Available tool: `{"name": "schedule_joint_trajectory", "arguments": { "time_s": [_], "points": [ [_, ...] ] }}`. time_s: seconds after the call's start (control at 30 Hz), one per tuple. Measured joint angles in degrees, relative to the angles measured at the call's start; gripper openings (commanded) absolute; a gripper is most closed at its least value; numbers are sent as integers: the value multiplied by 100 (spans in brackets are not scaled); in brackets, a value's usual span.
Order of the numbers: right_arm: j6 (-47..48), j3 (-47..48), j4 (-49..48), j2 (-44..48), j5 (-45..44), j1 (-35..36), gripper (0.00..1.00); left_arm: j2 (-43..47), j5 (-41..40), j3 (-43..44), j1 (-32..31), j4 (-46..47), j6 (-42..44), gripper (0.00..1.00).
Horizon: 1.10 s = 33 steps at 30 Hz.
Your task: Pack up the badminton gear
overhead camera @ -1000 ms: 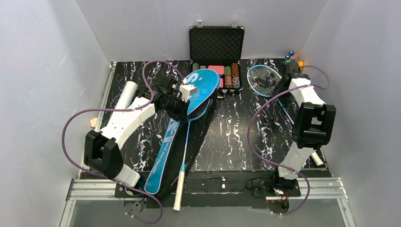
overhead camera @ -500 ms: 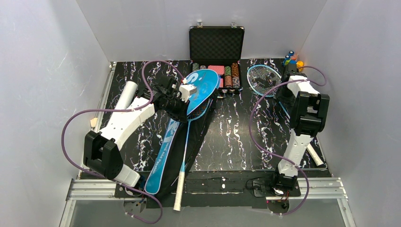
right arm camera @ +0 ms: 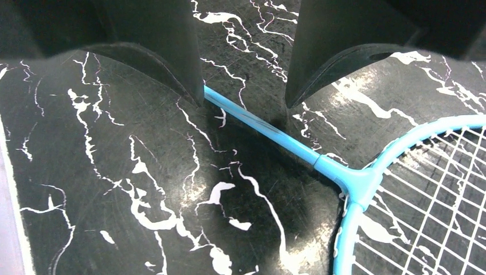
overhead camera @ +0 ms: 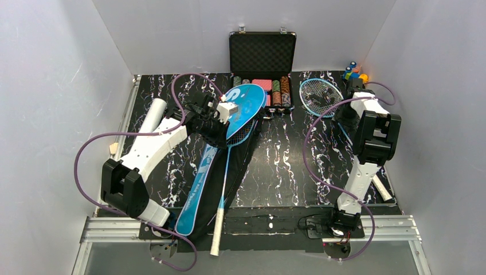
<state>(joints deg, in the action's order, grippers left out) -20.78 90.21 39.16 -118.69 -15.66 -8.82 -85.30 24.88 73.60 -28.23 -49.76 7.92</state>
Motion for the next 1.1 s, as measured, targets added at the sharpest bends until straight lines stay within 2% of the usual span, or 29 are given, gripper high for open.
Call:
{"name": "schedule_joint_trajectory", "arguments": {
  "time_s": [0.37, 0.57, 0.77, 1.0, 1.1],
  "points": [
    [-20, 20, 369, -81, 542, -22, 55, 127, -2, 17, 0, -114, 2, 0],
    [-195, -402, 295, 144, 791, 2, 53, 195, -4, 101, 0, -203, 0, 0],
    [-372, -909, 332, 505, 852, 474, 44, 330, -20, 107, 0, -284, 0, 0],
    [-529, -1318, 260, 752, 920, 824, 42, 623, -72, 103, 0, -391, 28, 0],
    [-535, -1456, 249, 848, 896, 813, 32, 728, -74, 103, 0, -404, 48, 0]
  ]
}}
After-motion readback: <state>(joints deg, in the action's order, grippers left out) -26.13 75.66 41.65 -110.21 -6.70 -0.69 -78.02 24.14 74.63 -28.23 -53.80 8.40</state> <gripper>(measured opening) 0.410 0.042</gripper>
